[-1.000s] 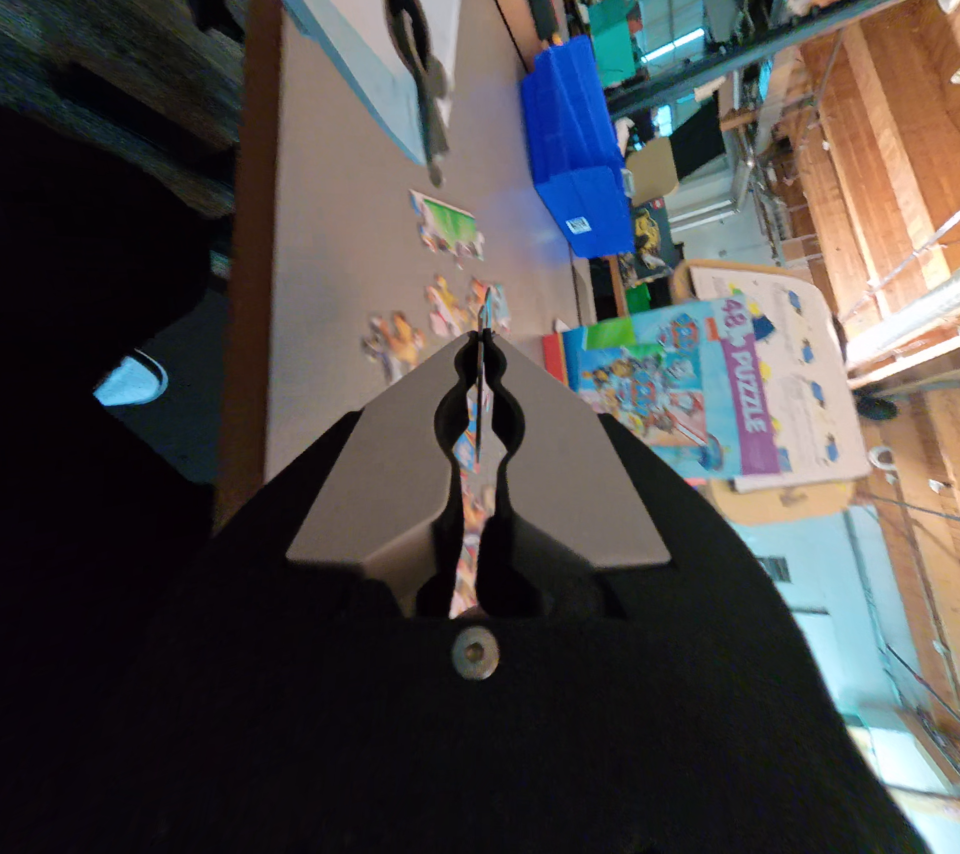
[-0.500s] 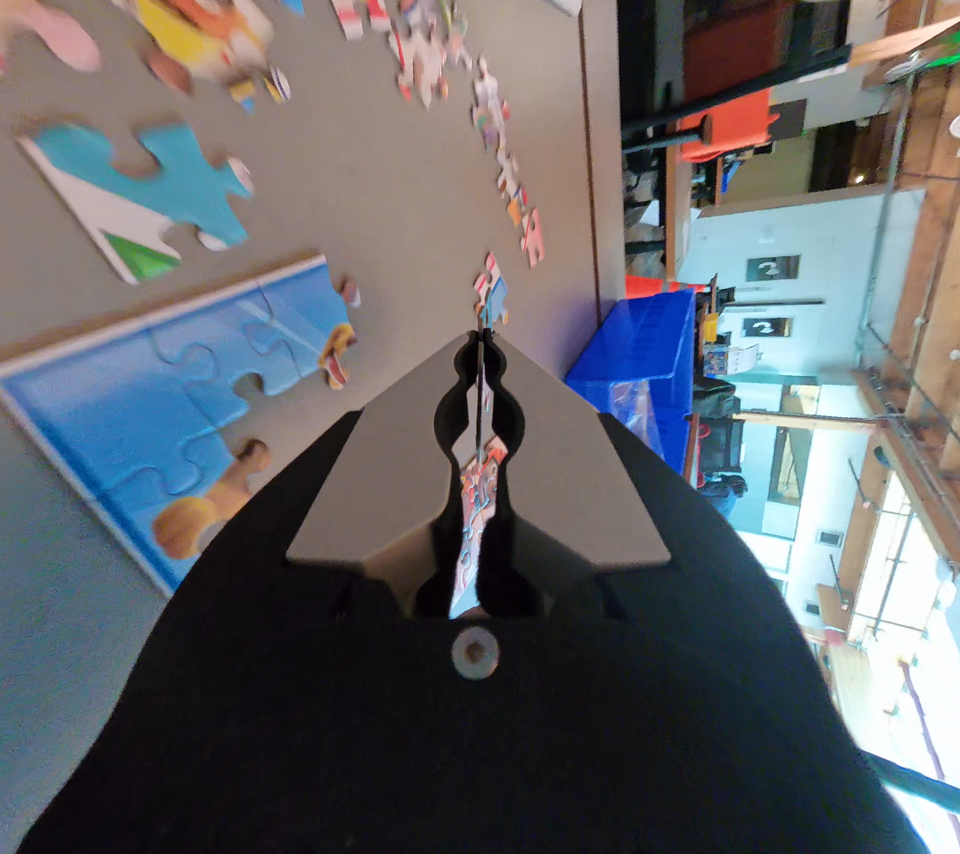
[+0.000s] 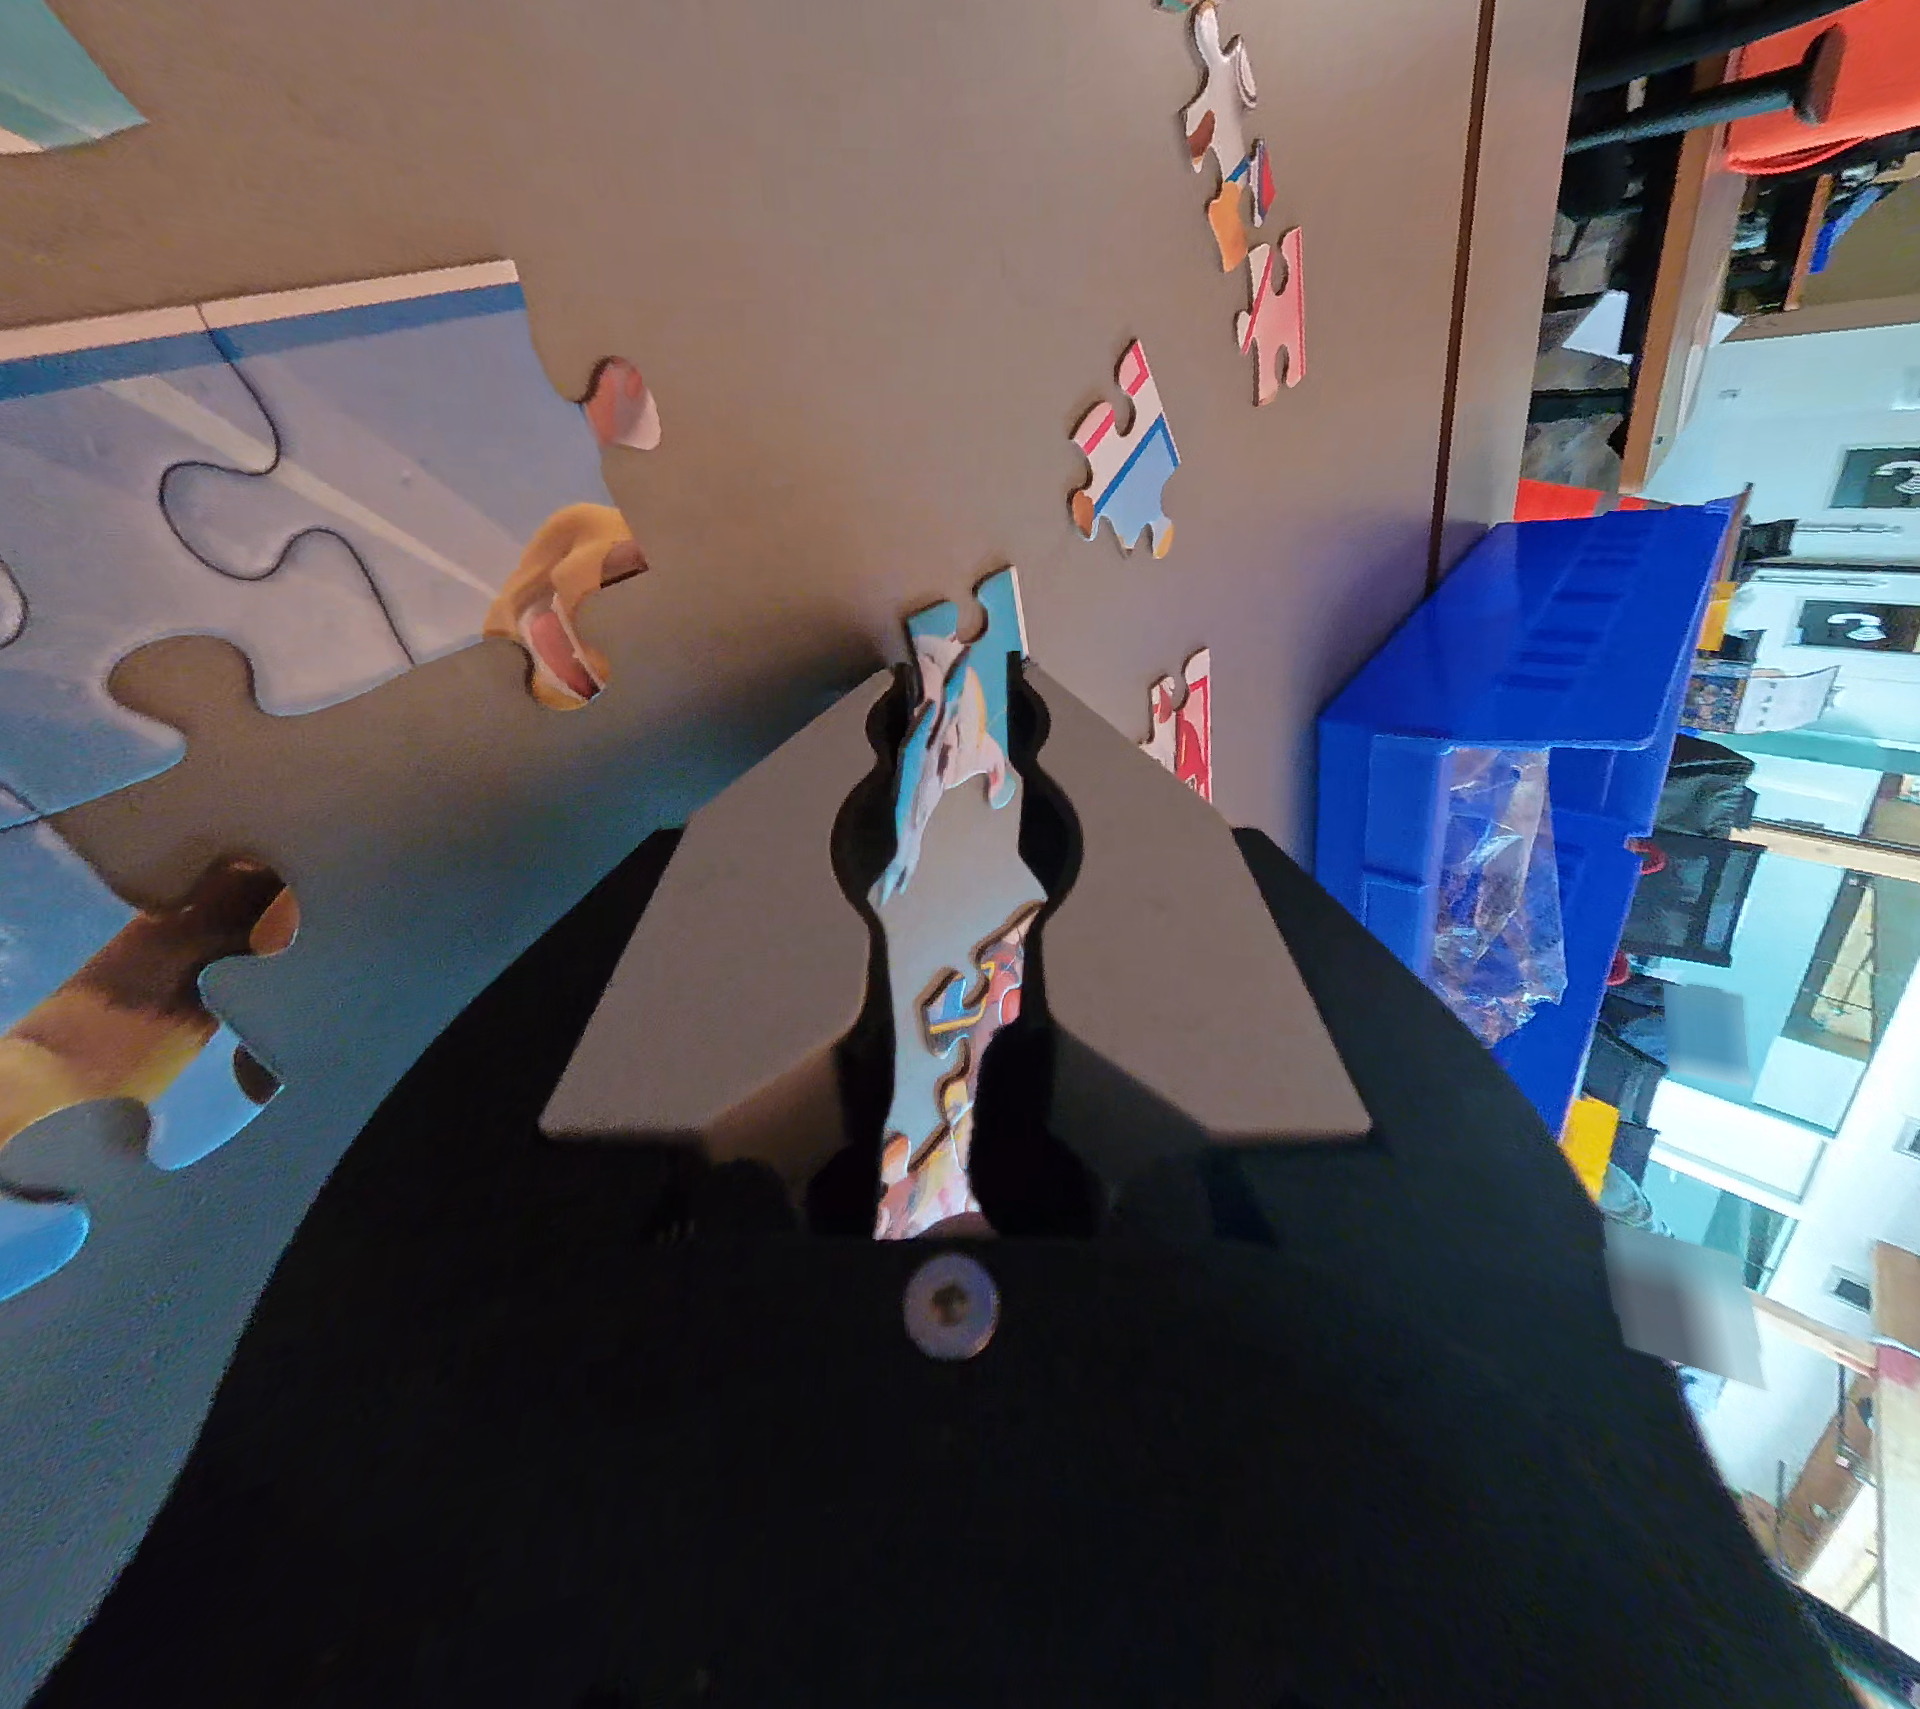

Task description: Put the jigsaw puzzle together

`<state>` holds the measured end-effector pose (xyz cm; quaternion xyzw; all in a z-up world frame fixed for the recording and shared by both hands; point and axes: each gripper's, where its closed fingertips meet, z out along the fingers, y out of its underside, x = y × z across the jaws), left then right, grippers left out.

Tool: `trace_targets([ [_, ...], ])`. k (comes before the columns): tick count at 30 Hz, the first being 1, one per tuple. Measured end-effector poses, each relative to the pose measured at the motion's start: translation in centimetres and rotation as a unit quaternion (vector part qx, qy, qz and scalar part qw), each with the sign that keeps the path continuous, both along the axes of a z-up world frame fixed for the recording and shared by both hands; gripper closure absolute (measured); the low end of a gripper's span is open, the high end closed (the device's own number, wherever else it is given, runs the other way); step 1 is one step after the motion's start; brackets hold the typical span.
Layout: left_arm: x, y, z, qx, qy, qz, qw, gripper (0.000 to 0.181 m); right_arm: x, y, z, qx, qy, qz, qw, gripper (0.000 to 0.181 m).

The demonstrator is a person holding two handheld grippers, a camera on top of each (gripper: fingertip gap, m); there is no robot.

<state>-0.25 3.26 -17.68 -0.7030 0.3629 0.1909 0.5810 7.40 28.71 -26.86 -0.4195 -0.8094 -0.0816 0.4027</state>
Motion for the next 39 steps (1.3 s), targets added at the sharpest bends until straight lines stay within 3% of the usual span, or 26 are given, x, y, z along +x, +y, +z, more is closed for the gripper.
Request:
trace_targets([
  [6,0.1,0.9,-0.3,-0.013,-0.003,-0.006,1.000,0.181,1.1,-0.8,0.8,-0.054,-0.015,0.001,0.998,0.146],
  [11,0.3,1.8,-0.2,-0.029,-0.009,-0.014,0.999,0.181,2.0,-1.2,2.1,-0.105,-0.007,-0.006,0.994,0.142],
  [17,1.3,3.4,-0.2,-0.046,0.012,-0.030,0.998,0.181,3.3,-0.5,0.4,-0.107,-0.052,-0.019,0.993,0.154],
  [19,1.6,3.8,-0.2,-0.048,0.017,-0.034,0.998,0.181,3.6,-0.9,0.3,-0.125,-0.054,-0.018,0.990,0.172],
  [25,2.6,5.3,0.0,-0.064,0.024,-0.050,0.996,0.181,3.9,-0.8,0.8,-0.153,-0.021,-0.039,0.987,0.177],
  [34,4.2,13.4,0.3,-0.121,0.036,-0.089,0.988,0.181,3.2,-0.9,-0.4,-0.185,0.021,-0.117,0.976,0.169],
  [39,4.4,19.6,-2.4,-0.197,0.010,-0.093,0.976,0.181,2.7,-1.2,0.1,-0.229,0.047,-0.147,0.961,0.171],
])
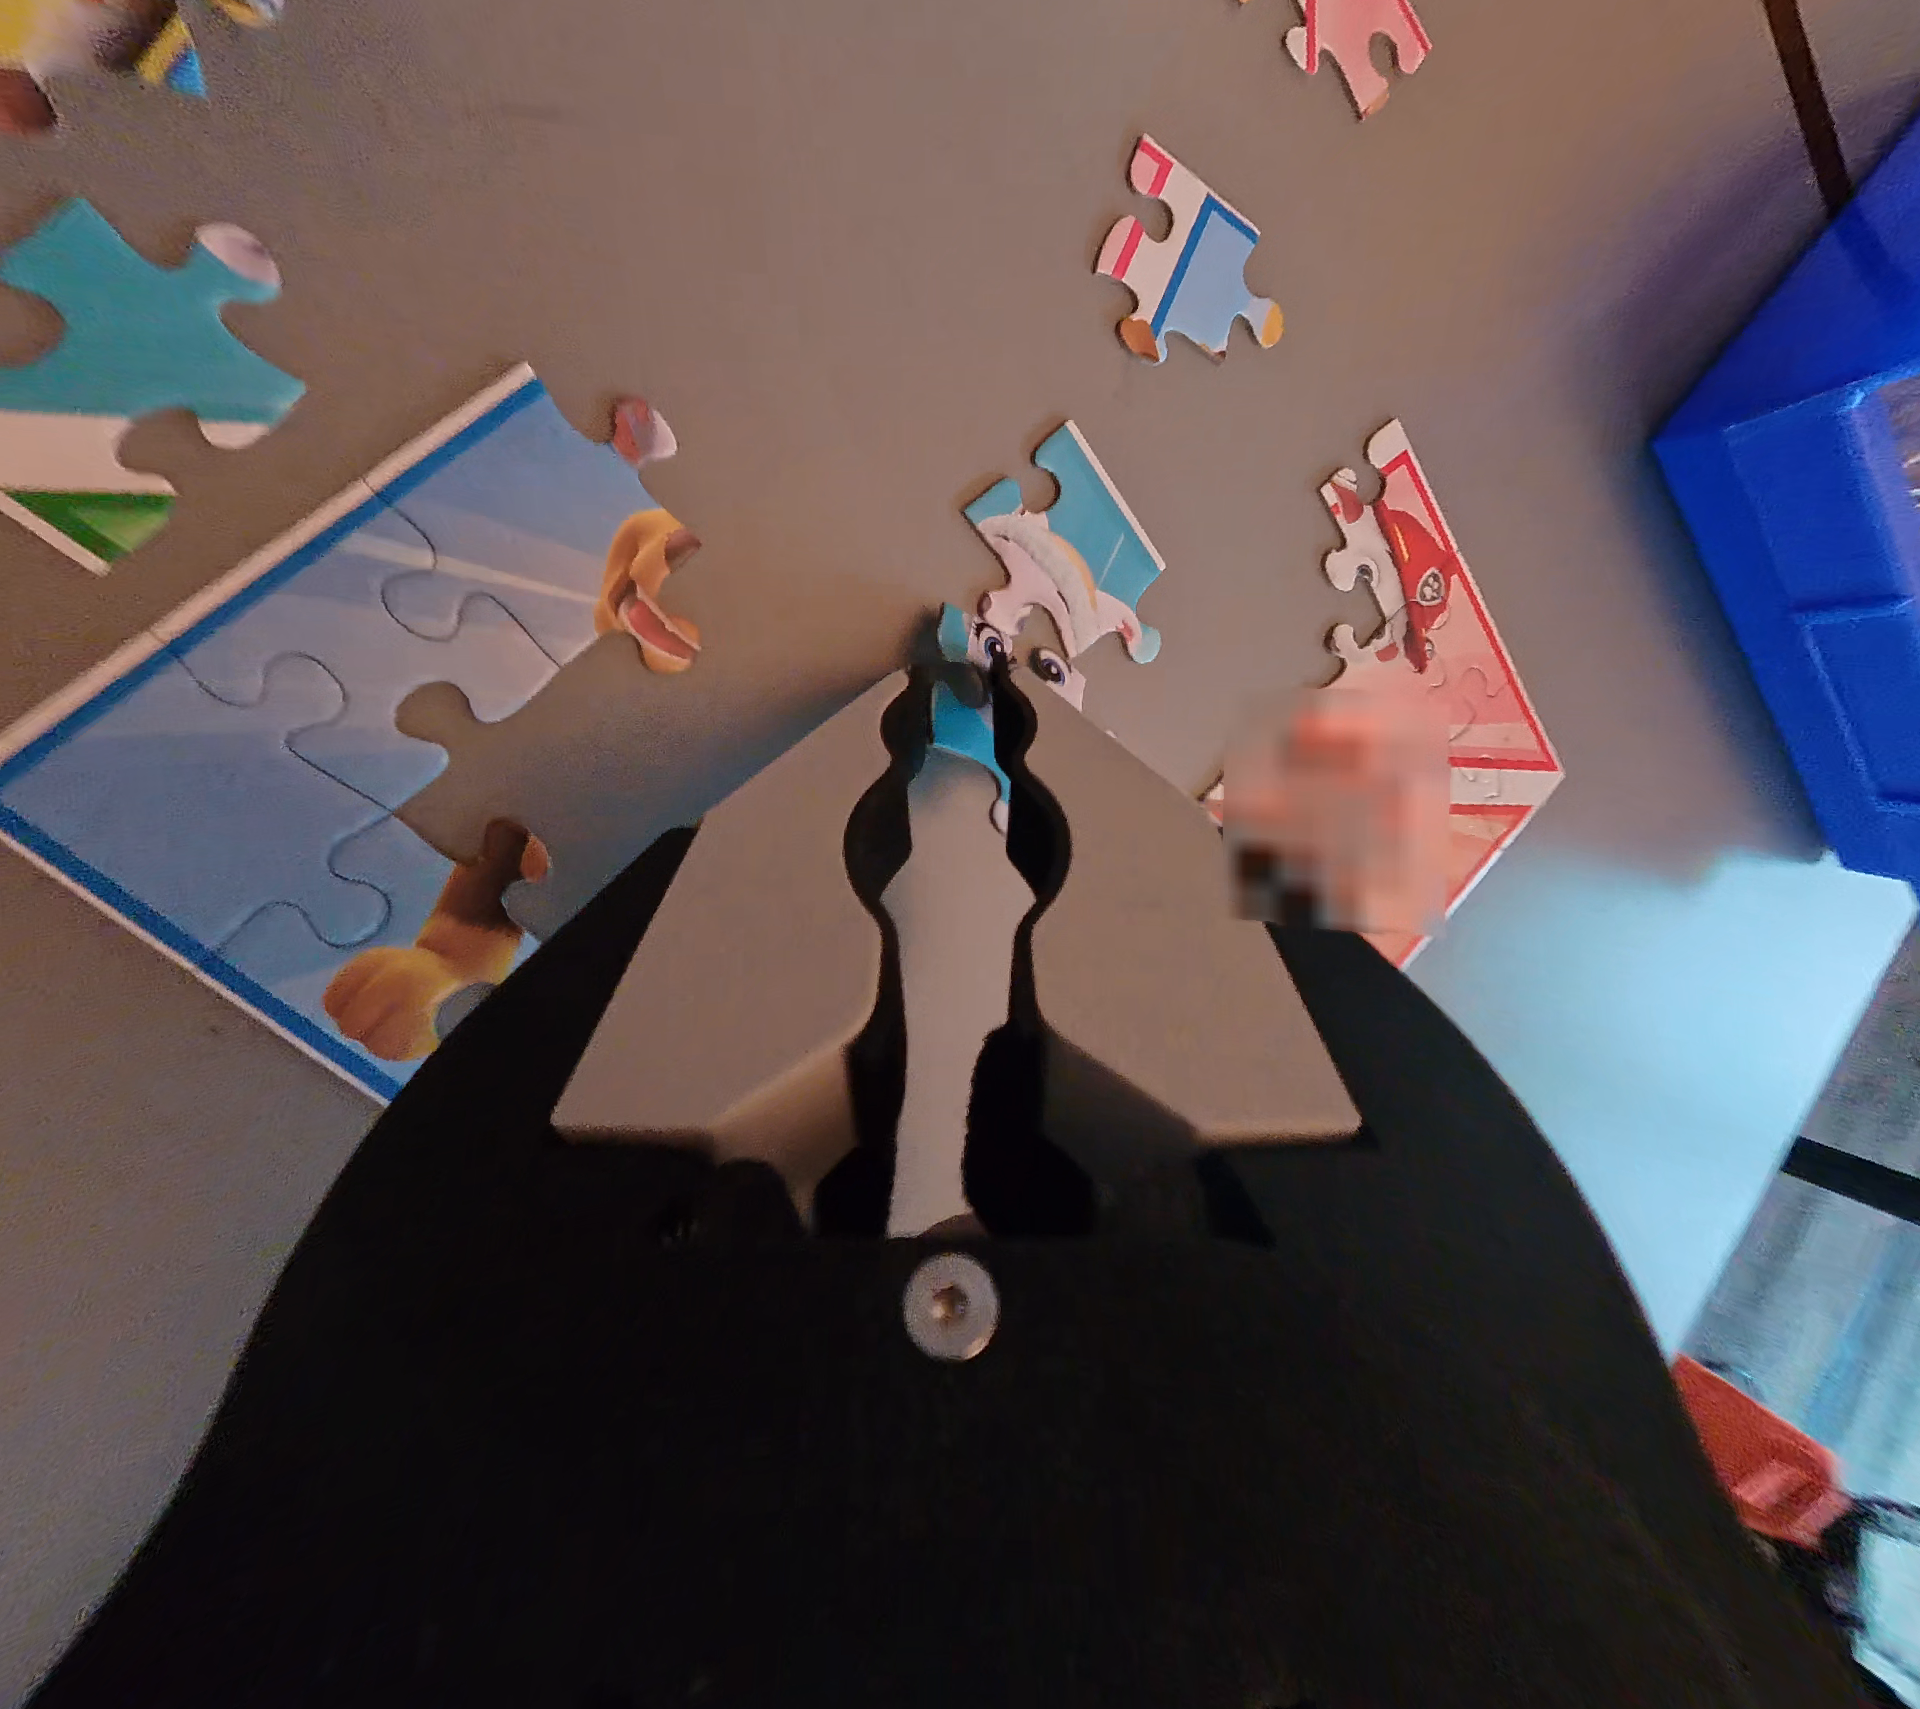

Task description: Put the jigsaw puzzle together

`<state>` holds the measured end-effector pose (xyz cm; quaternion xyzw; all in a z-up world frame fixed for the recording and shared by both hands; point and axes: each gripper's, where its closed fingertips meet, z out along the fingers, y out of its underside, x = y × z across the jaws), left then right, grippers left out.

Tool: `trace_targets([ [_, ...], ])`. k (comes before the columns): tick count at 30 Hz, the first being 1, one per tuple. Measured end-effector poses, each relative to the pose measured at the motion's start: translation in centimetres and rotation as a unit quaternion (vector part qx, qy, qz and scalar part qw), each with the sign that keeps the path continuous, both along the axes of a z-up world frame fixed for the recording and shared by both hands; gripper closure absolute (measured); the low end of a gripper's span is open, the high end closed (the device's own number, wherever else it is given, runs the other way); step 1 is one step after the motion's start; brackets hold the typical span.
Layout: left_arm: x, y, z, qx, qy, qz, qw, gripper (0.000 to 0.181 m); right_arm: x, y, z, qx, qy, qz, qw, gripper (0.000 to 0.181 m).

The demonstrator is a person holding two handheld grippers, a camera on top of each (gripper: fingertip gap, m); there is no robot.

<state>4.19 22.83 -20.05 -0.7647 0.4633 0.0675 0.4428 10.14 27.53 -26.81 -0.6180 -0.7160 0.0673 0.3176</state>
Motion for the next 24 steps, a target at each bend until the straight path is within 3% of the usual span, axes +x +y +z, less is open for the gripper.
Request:
trace_targets([
  [4,0.9,4.2,-1.8,-0.053,-0.031,-0.007,0.998,0.181,-0.3,0.0,0.6,-0.033,0.033,-0.025,0.999,0.177],
  [9,2.1,7.1,-5.3,-0.121,-0.032,-0.017,0.992,0.181,-0.7,-0.4,0.0,-0.054,0.050,-0.058,0.996,0.176],
  [12,2.6,7.2,-7.1,-0.167,-0.049,-0.024,0.984,0.181,-1.0,-0.5,-0.4,-0.050,0.055,-0.067,0.995,0.175],
  [24,2.9,7.3,-7.6,-0.185,-0.085,-0.028,0.979,0.181,-2.1,-0.8,-0.8,-0.098,0.082,-0.090,0.988,0.177],
])
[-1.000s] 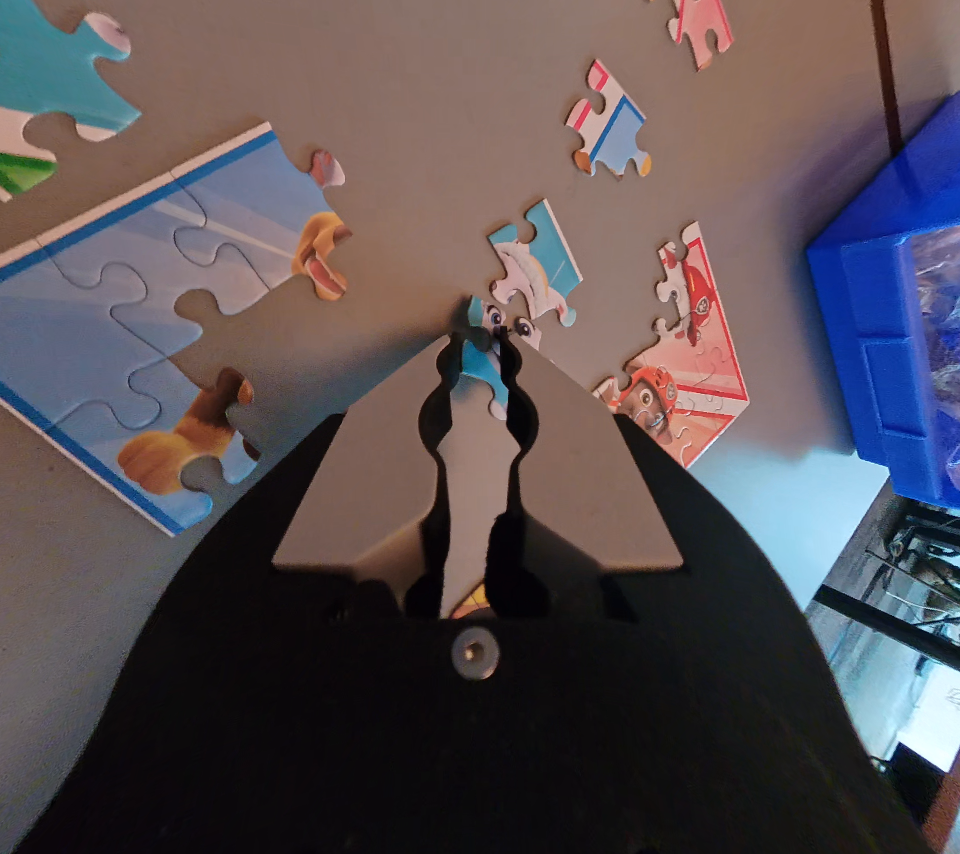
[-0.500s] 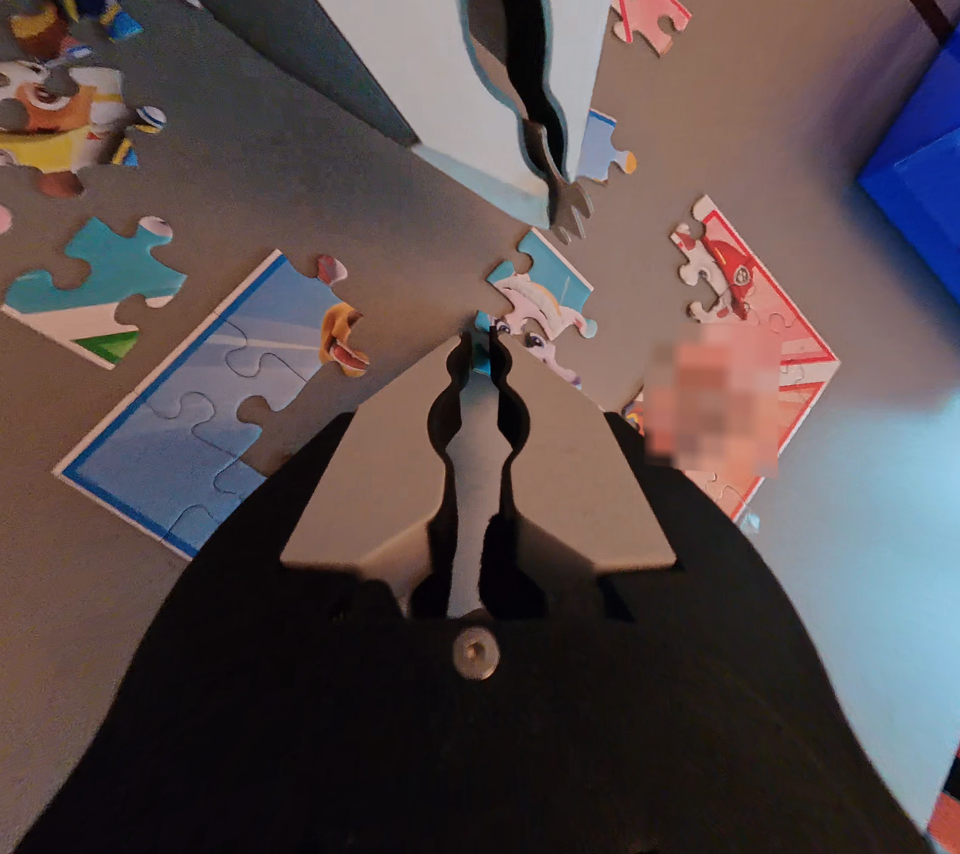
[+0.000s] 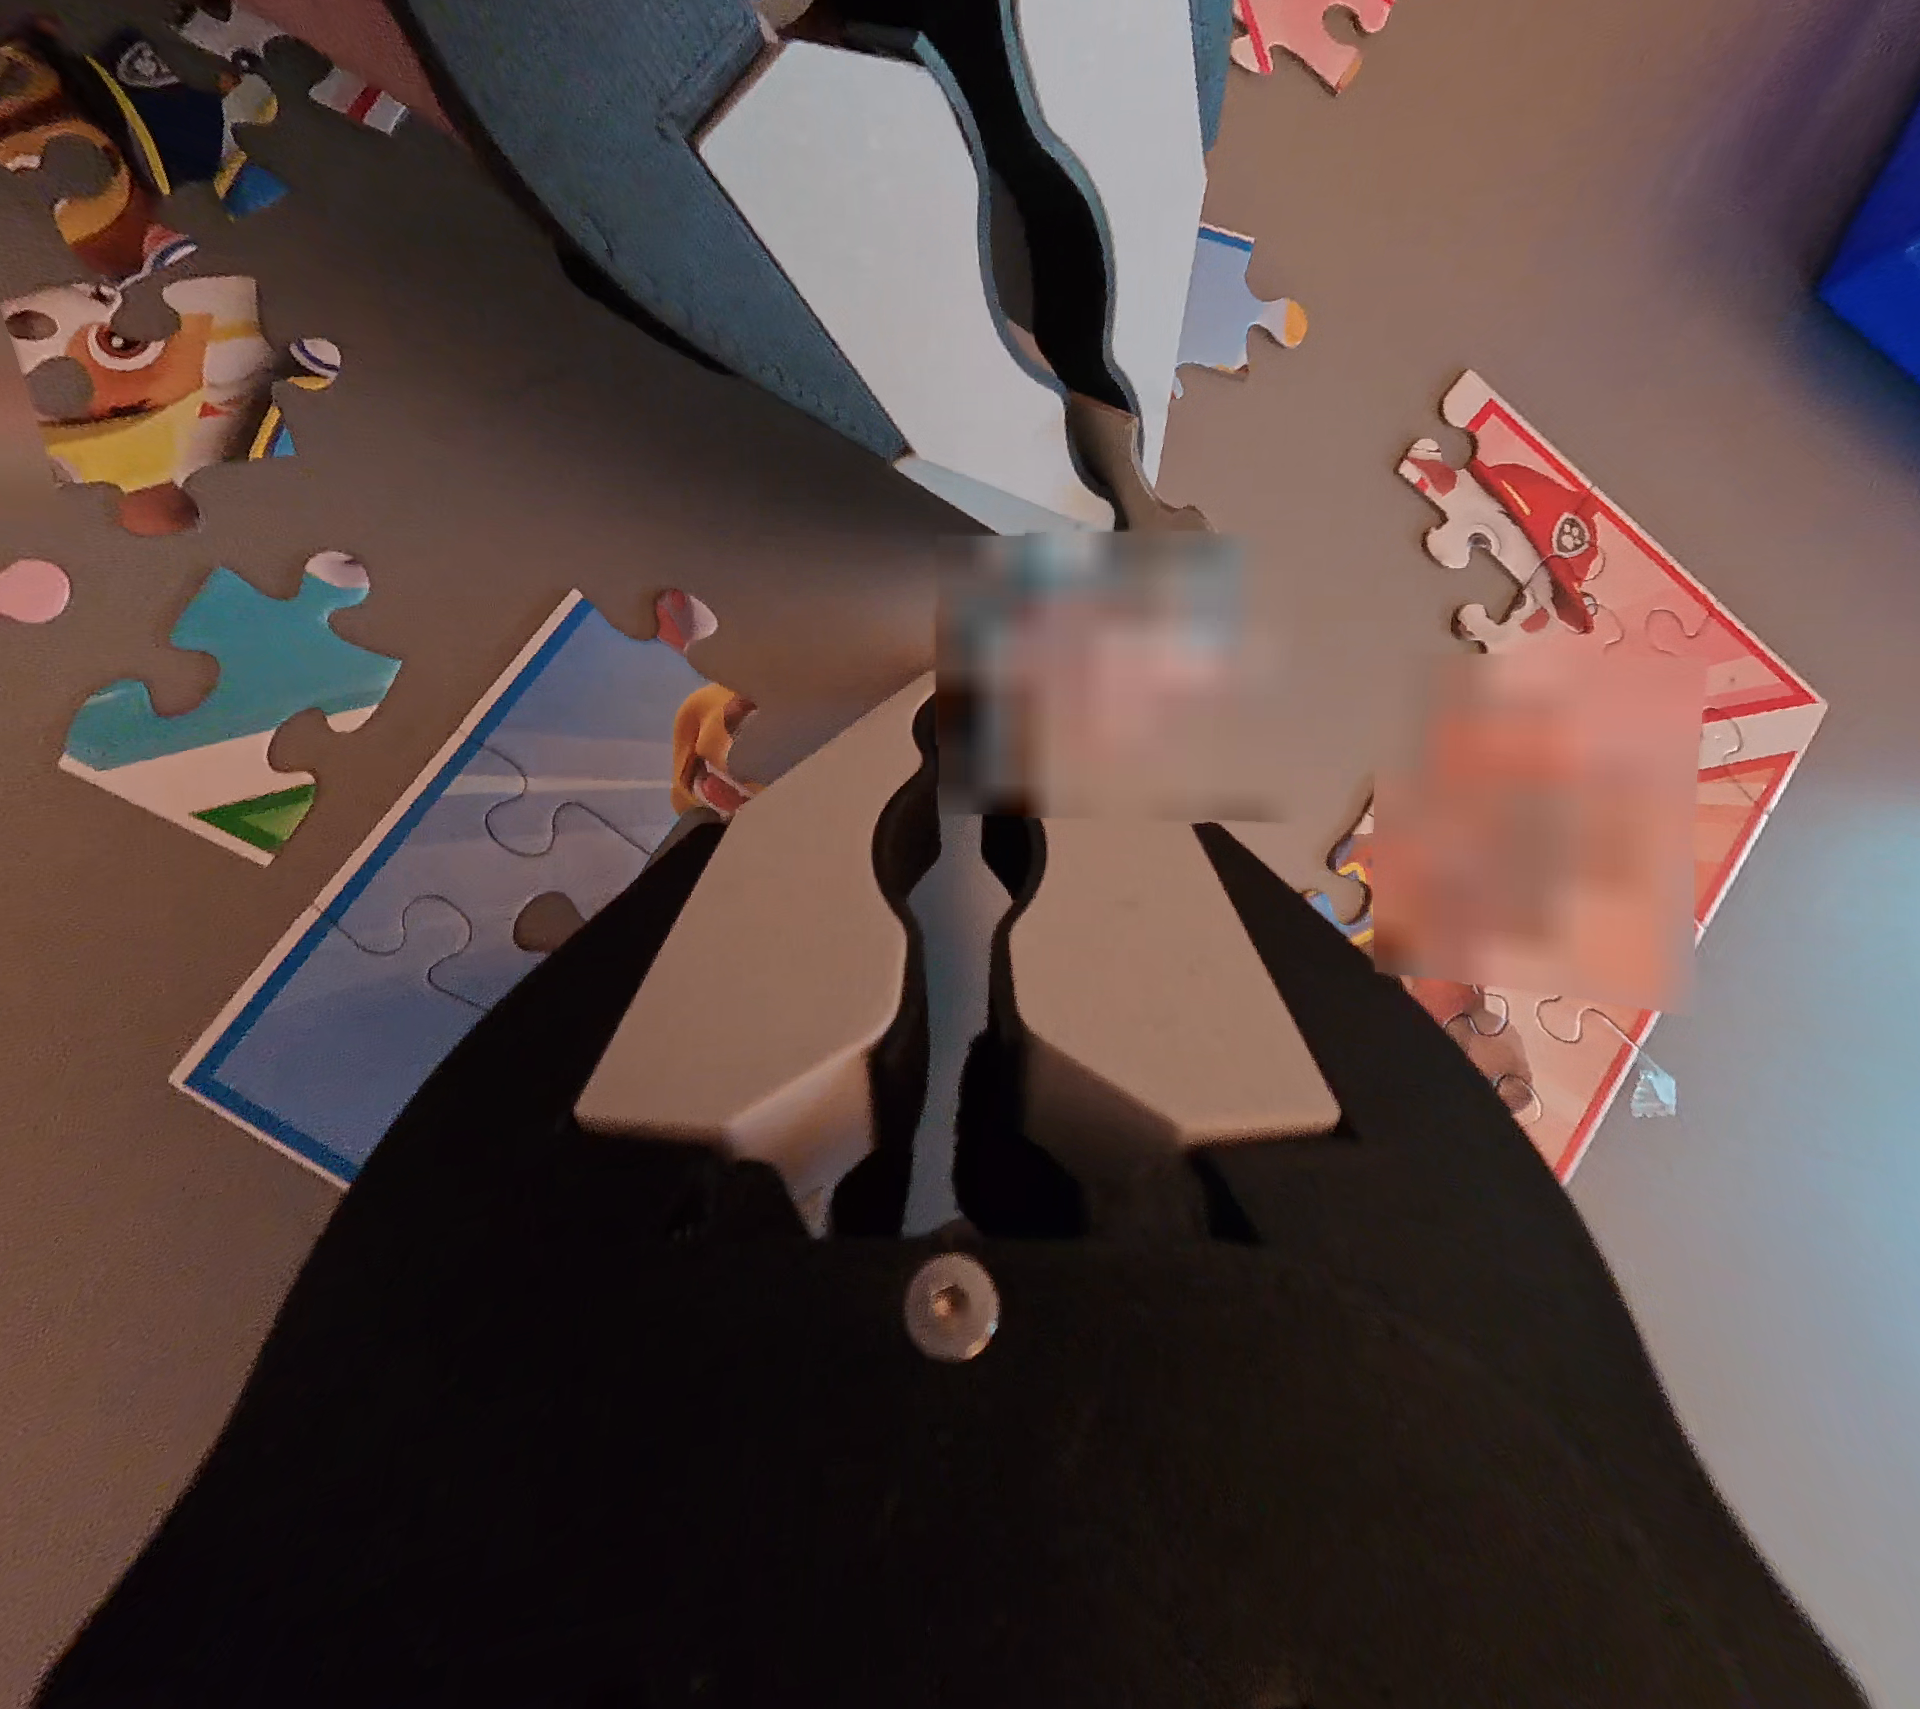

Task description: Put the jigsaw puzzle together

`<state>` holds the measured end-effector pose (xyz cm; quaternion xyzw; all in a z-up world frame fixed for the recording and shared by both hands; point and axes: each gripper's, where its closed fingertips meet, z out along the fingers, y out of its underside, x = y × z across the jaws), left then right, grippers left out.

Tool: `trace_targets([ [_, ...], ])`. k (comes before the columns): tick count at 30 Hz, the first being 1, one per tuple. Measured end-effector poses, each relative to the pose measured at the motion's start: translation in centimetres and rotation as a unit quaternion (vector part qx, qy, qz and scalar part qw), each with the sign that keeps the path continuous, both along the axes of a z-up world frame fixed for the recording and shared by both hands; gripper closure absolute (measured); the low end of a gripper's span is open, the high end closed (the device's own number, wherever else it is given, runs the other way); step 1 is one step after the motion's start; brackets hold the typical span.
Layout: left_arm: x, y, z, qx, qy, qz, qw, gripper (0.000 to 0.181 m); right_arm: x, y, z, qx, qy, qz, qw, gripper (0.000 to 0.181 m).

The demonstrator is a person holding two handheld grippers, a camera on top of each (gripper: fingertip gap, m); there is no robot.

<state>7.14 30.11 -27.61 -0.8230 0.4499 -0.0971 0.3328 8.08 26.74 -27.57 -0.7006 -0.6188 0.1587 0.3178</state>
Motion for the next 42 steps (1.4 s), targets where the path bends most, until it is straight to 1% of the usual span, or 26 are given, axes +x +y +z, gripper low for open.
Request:
trace_targets([
  [2,0.0,0.0,0.0,-0.002,-0.004,-0.001,1.000,0.181,0.1,0.2,0.1,-0.003,-0.003,-0.006,1.000,0.179],
  [3,0.0,0.0,0.0,-0.003,-0.006,-0.001,1.000,0.181,0.2,0.2,0.2,-0.005,-0.007,-0.007,1.000,0.174],
  [5,0.0,0.0,0.0,-0.003,-0.007,-0.001,1.000,0.181,0.3,0.0,0.6,-0.009,-0.003,-0.002,1.000,0.170],
  [8,0.0,0.0,0.0,-0.005,-0.009,-0.001,1.000,0.181,0.4,0.2,1.1,0.016,-0.012,0.009,1.000,0.164],
  [9,0.0,0.0,0.0,-0.006,-0.010,-0.001,1.000,0.181,0.3,0.4,1.3,0.025,-0.013,0.016,0.999,0.164],
  [11,0.0,0.0,0.0,-0.008,-0.012,-0.001,1.000,0.181,0.4,1.3,1.2,0.031,-0.022,0.016,0.999,0.157],
  [14,0.0,0.0,0.0,-0.012,-0.014,0.000,1.000,0.181,0.4,1.7,0.2,-0.019,-0.029,0.022,0.999,0.151],
  [17,0.0,0.0,0.0,-0.012,-0.015,0.002,1.000,0.181,0.7,1.6,0.0,-0.056,-0.024,0.017,0.998,0.154],
  [22,0.0,0.0,0.0,-0.012,-0.023,0.007,1.000,0.181,1.4,1.9,0.0,-0.085,-0.003,-0.040,0.996,0.158],
  [27,0.0,0.0,0.0,-0.009,-0.024,0.013,1.000,0.180,1.6,2.1,0.2,-0.111,0.031,-0.120,0.986,0.161],
  [31,0.0,0.0,0.0,-0.008,-0.026,0.018,0.999,0.181,1.5,2.1,0.2,-0.109,0.047,-0.154,0.981,0.162],
  [33,0.0,0.0,0.0,-0.008,-0.029,0.020,0.999,0.181,1.2,1.6,0.6,-0.100,0.045,-0.139,0.984,0.157],
  [35,0.0,0.0,0.0,-0.008,-0.034,0.021,0.999,0.181,1.0,1.4,1.4,-0.054,0.036,-0.103,0.993,0.156],
  [36,0.0,0.0,0.0,-0.009,-0.036,0.021,0.999,0.181,0.8,1.1,1.3,-0.038,0.020,-0.079,0.996,0.156],
  [38,0.0,0.0,0.1,-0.011,-0.041,0.021,0.999,0.181,0.6,1.0,0.6,-0.009,-0.020,-0.042,0.999,0.147],
  [39,0.0,0.0,0.0,-0.011,-0.042,0.021,0.999,0.181,0.4,1.0,0.3,-0.002,-0.027,-0.027,0.999,0.147],
  [42,0.0,0.0,0.0,-0.011,-0.043,0.022,0.999,0.181,0.1,1.3,0.3,-0.007,-0.027,-0.021,0.999,0.147],
])
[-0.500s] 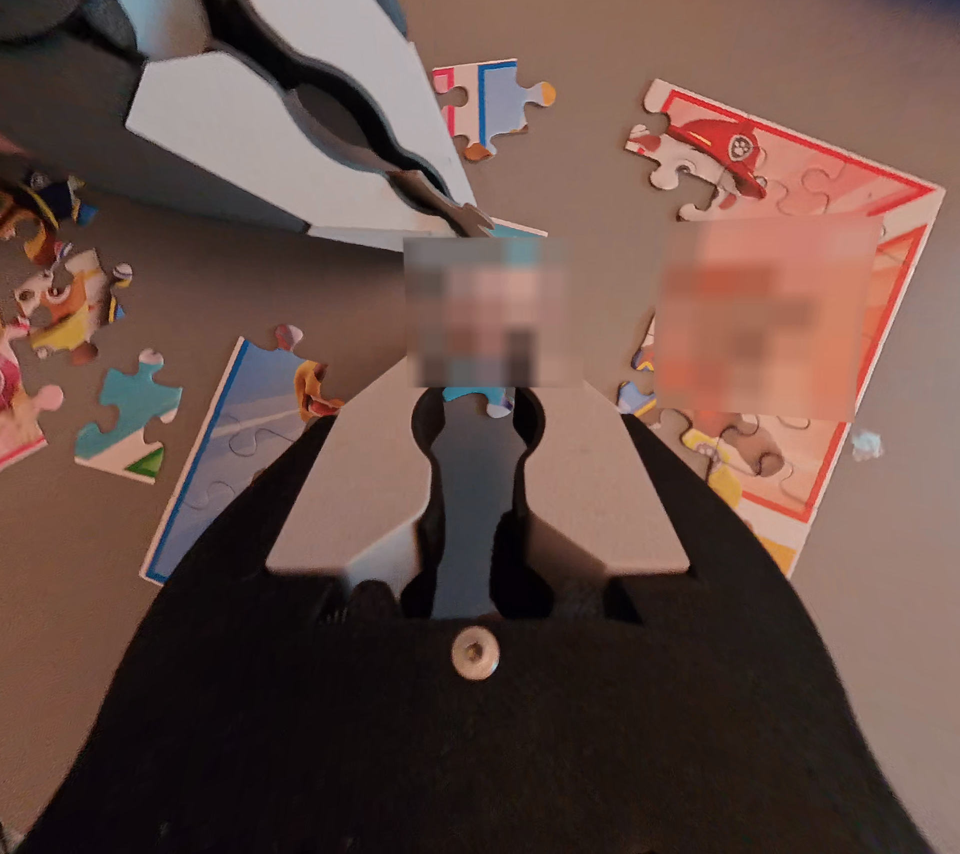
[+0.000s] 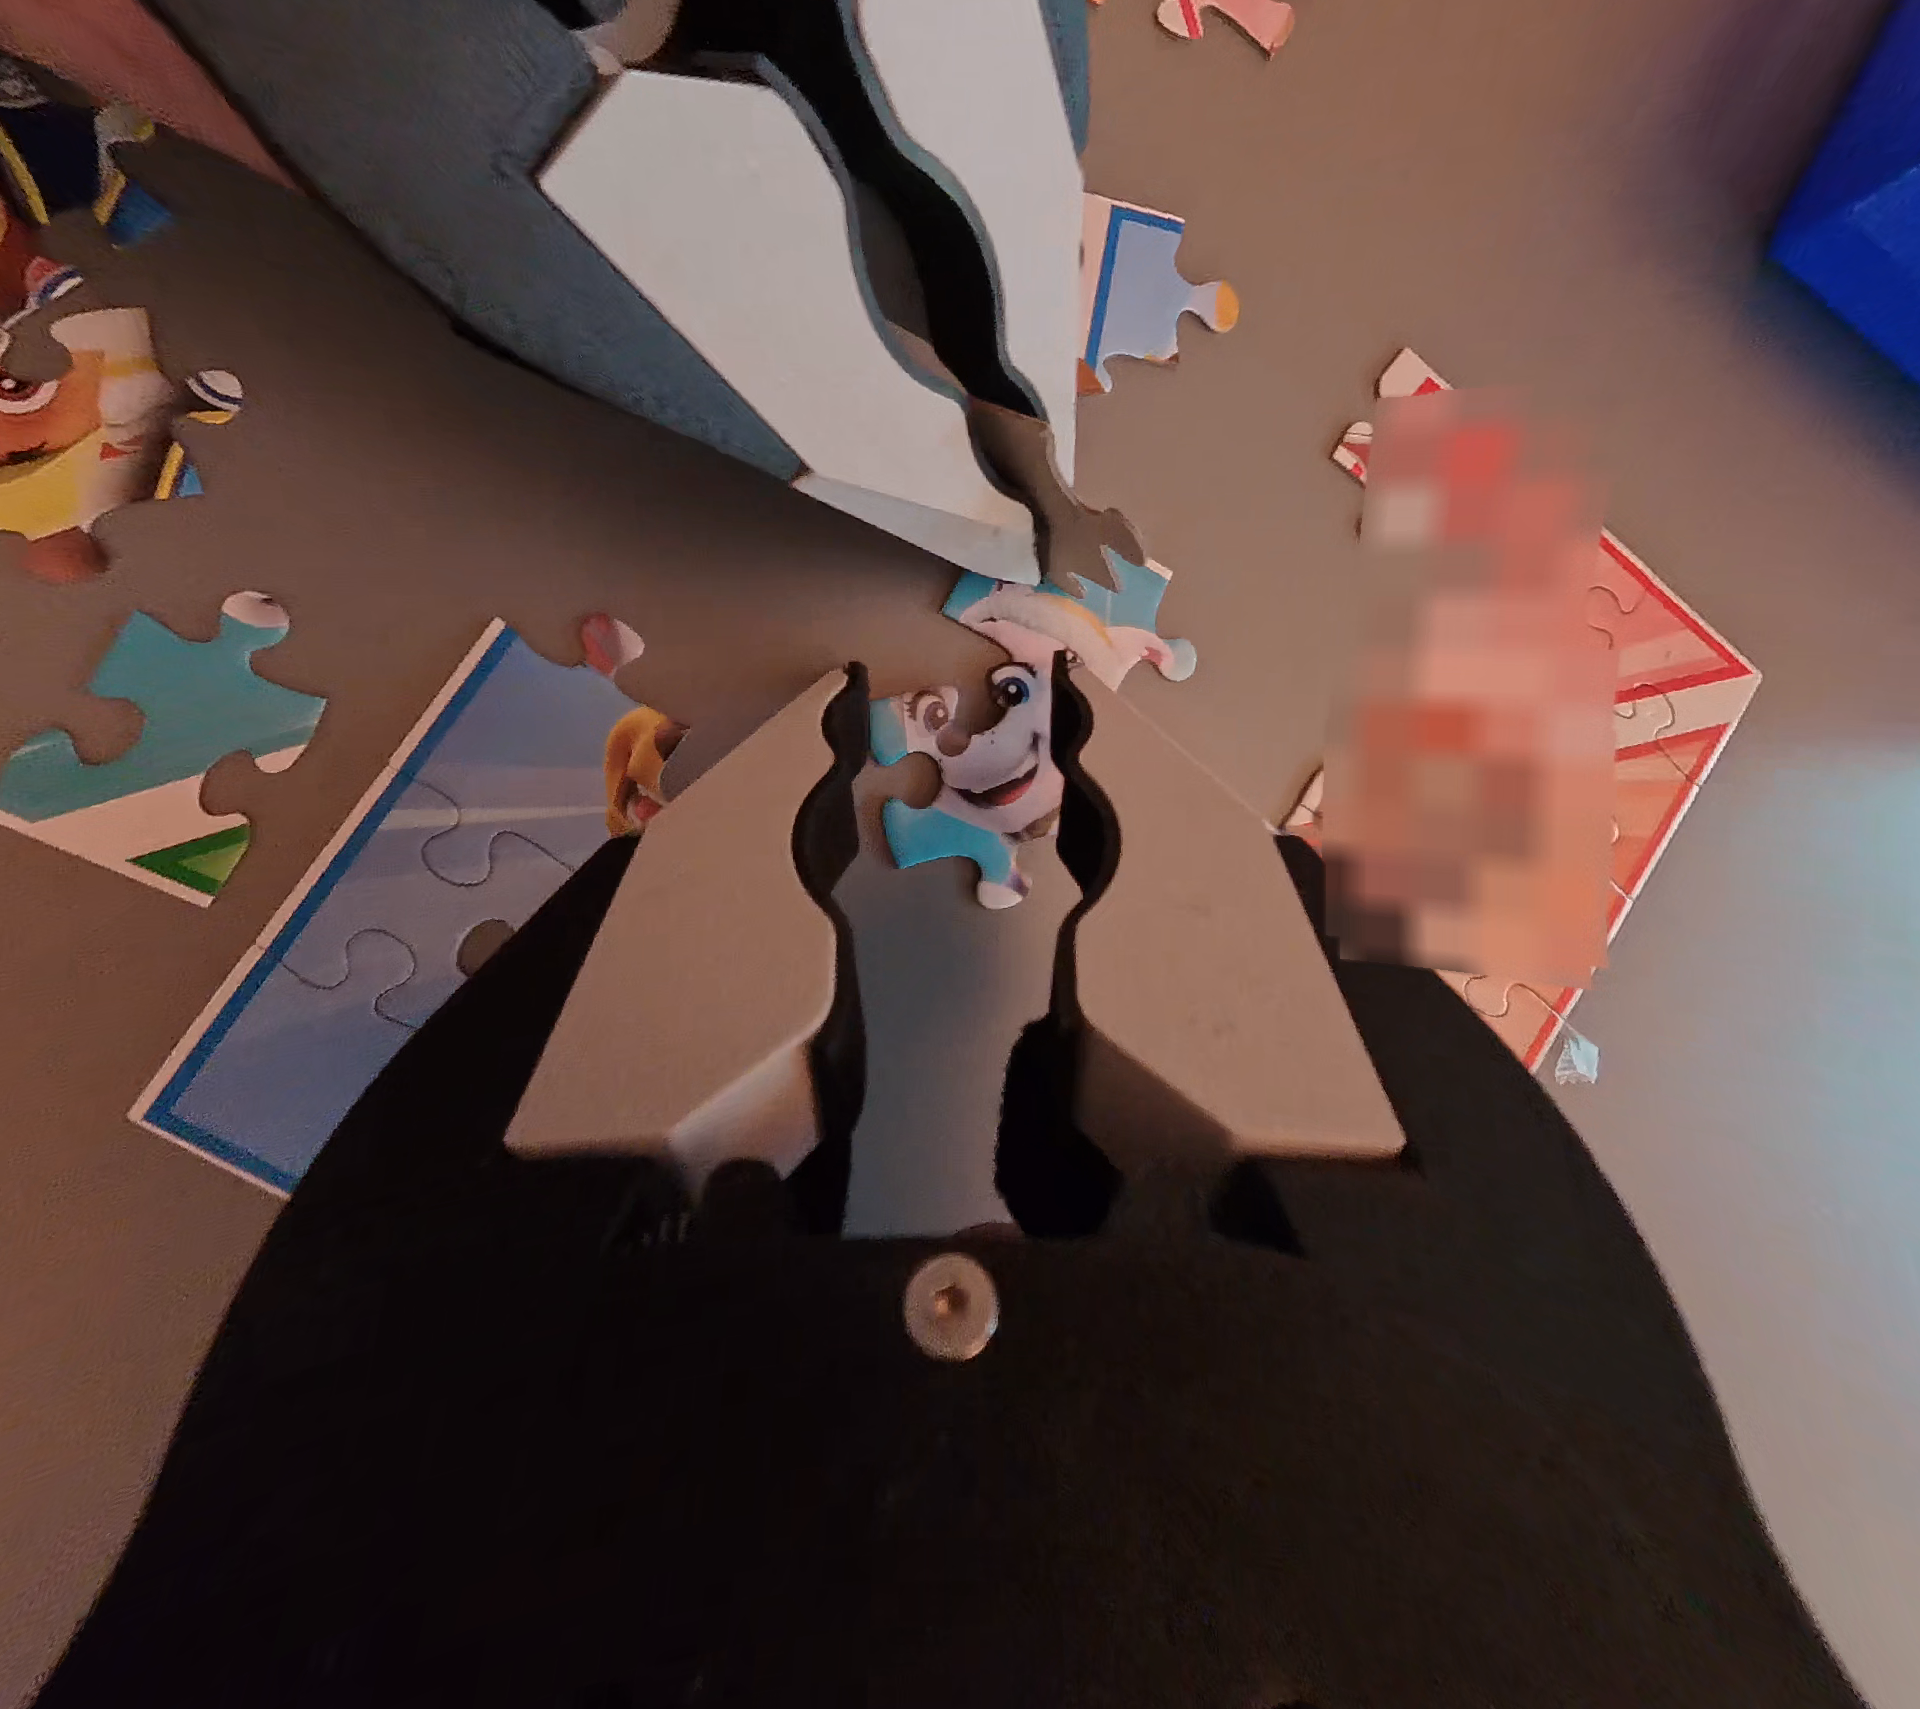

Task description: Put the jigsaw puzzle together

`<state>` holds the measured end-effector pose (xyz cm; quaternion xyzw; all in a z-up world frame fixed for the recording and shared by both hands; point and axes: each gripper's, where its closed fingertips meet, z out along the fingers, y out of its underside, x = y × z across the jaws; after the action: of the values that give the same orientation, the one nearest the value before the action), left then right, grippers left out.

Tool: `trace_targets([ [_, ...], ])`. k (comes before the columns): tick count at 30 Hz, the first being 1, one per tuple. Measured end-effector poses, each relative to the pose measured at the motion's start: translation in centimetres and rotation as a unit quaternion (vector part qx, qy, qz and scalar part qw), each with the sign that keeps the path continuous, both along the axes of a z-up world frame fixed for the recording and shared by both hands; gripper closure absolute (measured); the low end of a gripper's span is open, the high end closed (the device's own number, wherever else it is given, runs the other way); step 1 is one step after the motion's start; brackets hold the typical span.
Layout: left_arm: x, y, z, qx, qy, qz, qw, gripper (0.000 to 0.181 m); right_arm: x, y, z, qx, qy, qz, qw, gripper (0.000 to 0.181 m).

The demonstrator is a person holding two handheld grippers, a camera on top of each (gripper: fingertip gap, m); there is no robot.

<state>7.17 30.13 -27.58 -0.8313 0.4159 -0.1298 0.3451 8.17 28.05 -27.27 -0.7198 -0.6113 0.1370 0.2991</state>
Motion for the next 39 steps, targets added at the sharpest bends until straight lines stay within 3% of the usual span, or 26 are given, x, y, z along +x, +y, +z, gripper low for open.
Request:
trace_targets([
  [5,0.0,0.0,0.0,0.000,-0.006,0.003,1.000,0.181,-0.1,-0.1,-0.2,-0.045,0.034,-0.053,0.997,0.161],
  [11,0.0,0.0,0.0,0.000,-0.008,0.005,1.000,0.181,-0.1,0.0,-0.1,-0.067,0.063,-0.128,0.988,0.161],
  [16,0.0,0.0,0.0,-0.001,-0.009,0.004,1.000,0.180,0.1,-0.3,-0.1,-0.060,0.063,-0.149,0.985,0.154],
  [20,0.0,0.0,0.0,-0.002,-0.015,0.003,1.000,0.180,-0.5,-1.1,0.8,-0.079,0.100,-0.127,0.984,0.148],
  [26,0.0,0.0,0.0,-0.005,-0.016,-0.004,1.000,0.180,1.9,-0.8,0.3,0.027,-0.015,0.018,0.999,0.151],
  [30,0.0,0.0,0.0,-0.007,-0.018,-0.008,1.000,0.181,2.1,-0.3,0.0,0.010,-0.020,0.078,0.997,0.154],
  [34,0.0,0.0,0.0,-0.010,-0.019,-0.011,1.000,0.181,2.0,-0.1,-0.2,-0.022,-0.013,0.070,0.997,0.164],
  [39,0.0,0.0,0.0,-0.009,-0.024,-0.008,1.000,0.181,1.6,0.5,-0.3,-0.042,0.020,-0.015,0.999,0.167],
])
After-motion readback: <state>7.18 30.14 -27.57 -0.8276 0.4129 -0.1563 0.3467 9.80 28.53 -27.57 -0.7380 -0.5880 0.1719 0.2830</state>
